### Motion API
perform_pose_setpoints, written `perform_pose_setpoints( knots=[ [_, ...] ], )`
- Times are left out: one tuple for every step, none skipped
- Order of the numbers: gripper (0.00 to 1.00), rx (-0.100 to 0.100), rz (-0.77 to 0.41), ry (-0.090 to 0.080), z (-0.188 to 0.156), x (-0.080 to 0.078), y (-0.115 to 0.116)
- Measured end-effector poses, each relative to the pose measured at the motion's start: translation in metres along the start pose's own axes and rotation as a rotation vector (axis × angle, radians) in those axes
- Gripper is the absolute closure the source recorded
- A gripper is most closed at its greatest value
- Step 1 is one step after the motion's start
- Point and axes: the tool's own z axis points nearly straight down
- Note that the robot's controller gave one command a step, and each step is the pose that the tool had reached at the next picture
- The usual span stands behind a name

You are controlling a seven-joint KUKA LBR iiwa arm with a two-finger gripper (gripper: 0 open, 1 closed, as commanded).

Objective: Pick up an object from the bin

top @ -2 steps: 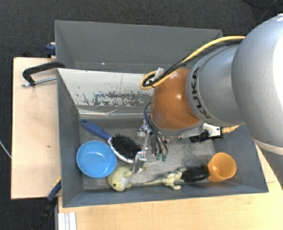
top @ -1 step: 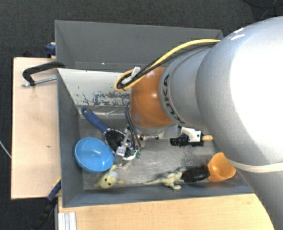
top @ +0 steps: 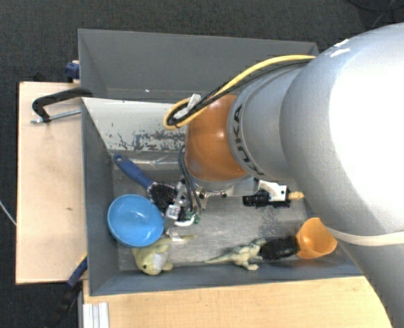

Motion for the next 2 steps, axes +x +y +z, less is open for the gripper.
perform_pose_setpoints(
  knots=[
    [1.00,0.018,0.043,0.033,0.002,-0.015,0.005],
    [1.00,-0.001,0.039,0.008,-0.094,-0.009,0.015]
  ],
)
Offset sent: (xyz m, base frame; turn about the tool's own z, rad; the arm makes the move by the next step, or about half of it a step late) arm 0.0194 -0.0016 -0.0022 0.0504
